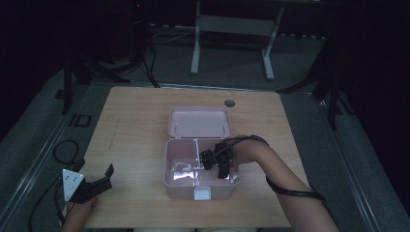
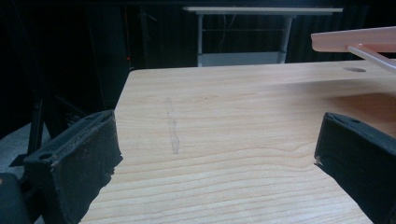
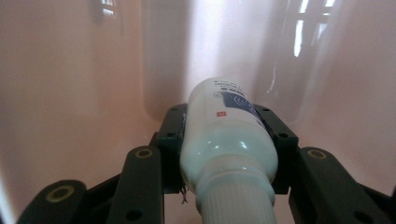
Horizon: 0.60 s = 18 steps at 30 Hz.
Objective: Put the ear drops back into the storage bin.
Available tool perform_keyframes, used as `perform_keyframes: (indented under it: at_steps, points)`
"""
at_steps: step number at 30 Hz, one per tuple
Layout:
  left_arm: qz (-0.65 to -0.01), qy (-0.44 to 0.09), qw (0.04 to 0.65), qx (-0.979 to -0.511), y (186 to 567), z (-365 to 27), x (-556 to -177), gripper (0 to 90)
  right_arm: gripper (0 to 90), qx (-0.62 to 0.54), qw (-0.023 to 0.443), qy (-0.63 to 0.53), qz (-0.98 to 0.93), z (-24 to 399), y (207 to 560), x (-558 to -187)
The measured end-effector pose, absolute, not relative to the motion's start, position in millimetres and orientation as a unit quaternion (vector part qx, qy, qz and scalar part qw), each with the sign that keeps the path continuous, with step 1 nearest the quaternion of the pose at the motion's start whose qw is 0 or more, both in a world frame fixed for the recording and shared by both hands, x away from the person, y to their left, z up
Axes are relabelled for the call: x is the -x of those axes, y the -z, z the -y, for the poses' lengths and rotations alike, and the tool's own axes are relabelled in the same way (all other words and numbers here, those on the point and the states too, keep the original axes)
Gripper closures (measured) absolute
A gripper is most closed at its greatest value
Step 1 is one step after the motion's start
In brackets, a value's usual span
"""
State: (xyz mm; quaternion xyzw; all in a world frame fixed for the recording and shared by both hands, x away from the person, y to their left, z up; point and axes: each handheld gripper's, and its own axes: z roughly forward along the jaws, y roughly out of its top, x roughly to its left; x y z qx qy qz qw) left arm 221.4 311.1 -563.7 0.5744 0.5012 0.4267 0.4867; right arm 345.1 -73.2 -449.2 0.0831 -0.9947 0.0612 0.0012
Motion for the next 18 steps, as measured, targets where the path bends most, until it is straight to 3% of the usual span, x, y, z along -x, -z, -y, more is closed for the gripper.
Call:
perform_keyframes:
  at_steps: [18]
  points:
    - [-0.501, -0.427, 0.487, -0.574, 564, -311, -221, 0.4, 59.5, -0.076, 0.015, -0.102, 0.992, 70, 486, -348]
